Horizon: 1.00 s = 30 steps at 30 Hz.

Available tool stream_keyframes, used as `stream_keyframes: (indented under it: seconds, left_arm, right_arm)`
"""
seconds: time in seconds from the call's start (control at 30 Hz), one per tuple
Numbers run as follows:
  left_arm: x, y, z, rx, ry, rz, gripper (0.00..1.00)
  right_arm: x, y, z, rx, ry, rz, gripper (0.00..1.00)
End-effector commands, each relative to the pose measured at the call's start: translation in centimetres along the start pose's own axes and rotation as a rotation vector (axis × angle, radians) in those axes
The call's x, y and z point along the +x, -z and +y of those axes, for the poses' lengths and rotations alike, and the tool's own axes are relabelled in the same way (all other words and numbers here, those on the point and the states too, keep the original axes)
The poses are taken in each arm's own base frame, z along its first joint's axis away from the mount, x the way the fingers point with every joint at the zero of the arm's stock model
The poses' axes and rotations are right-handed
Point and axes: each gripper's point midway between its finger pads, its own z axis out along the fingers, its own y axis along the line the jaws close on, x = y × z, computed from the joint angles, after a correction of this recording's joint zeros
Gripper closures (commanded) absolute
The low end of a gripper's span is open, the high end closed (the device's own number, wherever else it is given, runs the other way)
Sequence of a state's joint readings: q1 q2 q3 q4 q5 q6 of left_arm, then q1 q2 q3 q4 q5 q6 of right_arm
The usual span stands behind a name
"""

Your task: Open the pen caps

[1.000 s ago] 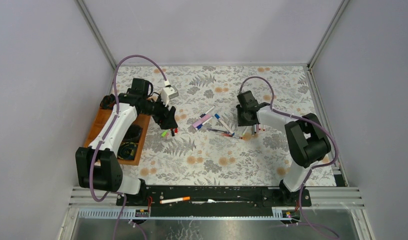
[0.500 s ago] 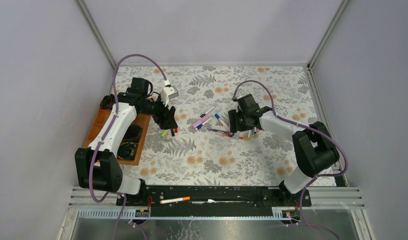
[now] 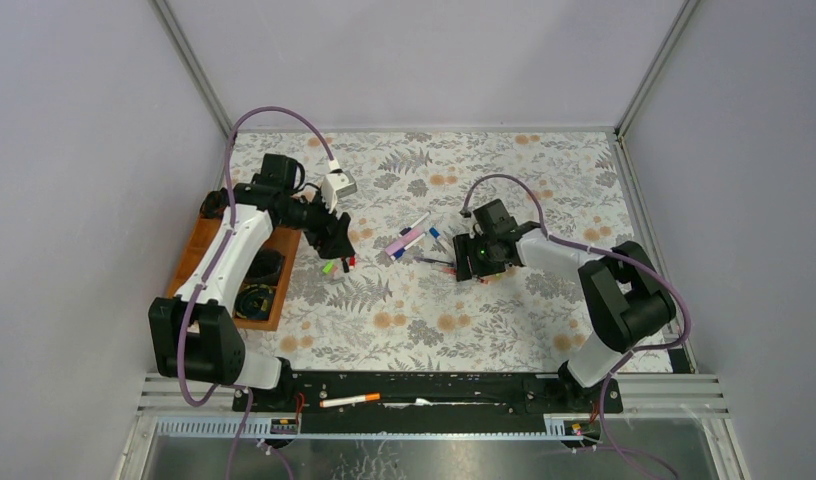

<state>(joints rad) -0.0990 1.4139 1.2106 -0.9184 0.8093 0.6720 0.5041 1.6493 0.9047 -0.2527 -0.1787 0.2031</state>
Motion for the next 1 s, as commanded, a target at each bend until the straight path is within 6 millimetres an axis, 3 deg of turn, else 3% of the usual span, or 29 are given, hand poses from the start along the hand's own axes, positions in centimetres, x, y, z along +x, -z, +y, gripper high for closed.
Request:
stream_keyframes:
  seconds: [0.0, 0.17, 0.67, 0.87, 0.97]
  left_arm:
    - [-1.7, 1.2, -0.6, 0.002, -0.049, -0.043, 0.20]
    - [-2.1, 1.5, -0.8, 0.001, -0.058, -0.047, 0.20]
    - [-2.3, 1.8, -2.1, 0.060, -0.076, -0.055, 0.20]
    - [-1.4, 1.5, -3.2, 0.118, -0.093, -0.053, 0.20]
    - [-0.8, 1.3, -3.9, 0.157, -0.121, -0.055, 0.20]
  right_arm:
    - [0.9, -0.7, 1.6, -0.032, 0.031, 0.028, 0.35]
    - [2.3, -1.2, 3.2, -0.027, 0.089, 0.049, 0.40]
    - [5.3, -3.0, 6.7, -0.007, 0.258, 0.090, 0.72]
    - [5.2, -2.6, 8.4, -0.081, 0.296, 0.090, 0.99]
    - [4.3, -1.4, 10.1, -0.154, 0.315, 0.072, 1.00]
